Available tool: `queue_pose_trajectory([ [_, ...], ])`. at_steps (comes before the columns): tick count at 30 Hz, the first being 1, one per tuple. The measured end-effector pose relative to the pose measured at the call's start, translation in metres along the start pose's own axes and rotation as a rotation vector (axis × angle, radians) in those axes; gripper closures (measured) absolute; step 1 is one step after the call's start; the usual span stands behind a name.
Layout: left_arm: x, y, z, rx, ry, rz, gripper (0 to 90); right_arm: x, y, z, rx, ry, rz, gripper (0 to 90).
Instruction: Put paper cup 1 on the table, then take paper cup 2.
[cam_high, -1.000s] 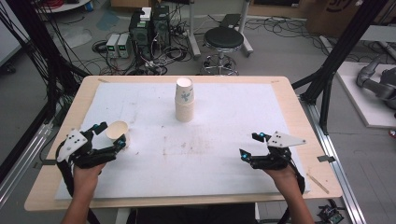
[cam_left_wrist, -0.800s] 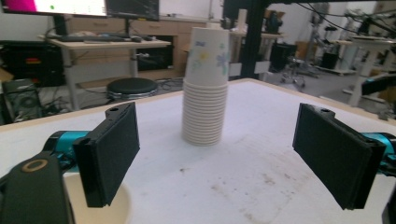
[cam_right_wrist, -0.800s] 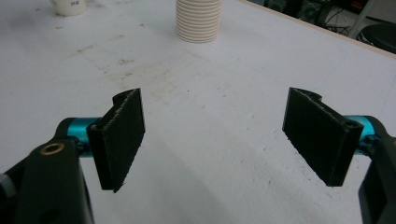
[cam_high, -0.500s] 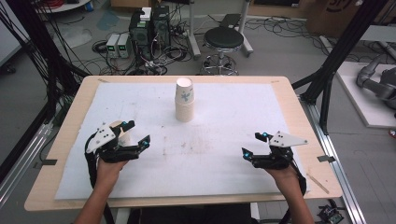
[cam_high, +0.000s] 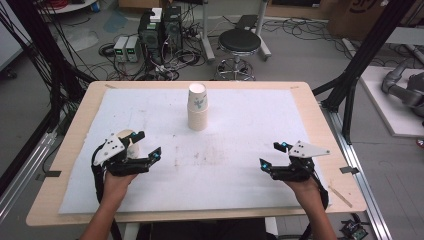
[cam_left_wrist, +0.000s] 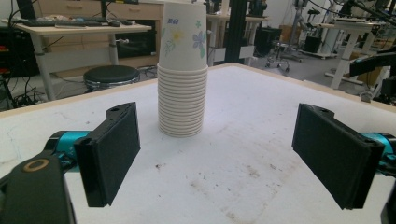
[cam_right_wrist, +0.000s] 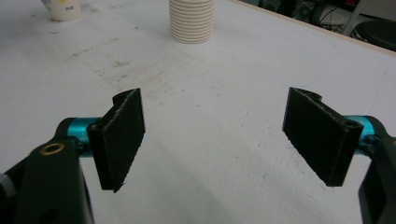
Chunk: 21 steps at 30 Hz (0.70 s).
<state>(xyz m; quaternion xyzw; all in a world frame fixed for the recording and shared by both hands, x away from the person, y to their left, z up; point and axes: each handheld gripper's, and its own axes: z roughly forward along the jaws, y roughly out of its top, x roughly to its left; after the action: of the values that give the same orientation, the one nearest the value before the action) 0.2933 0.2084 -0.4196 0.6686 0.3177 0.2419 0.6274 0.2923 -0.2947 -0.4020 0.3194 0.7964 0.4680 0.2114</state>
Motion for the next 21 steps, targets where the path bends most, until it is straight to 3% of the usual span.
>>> queue_pose_trajectory([
  [16, -0.0005, -0.0044, 0.0057, 0.025, -0.03, -0.007, 15.0, 0.0001, -0.0029, -0.0024, -0.008, 0.0, 0.018, 21.8],
  [21, -0.003, -0.0062, 0.007, 0.046, -0.036, 0.009, 15.0, -0.0021, -0.0044, 0.0003, -0.006, 0.004, 0.02, 21.8],
])
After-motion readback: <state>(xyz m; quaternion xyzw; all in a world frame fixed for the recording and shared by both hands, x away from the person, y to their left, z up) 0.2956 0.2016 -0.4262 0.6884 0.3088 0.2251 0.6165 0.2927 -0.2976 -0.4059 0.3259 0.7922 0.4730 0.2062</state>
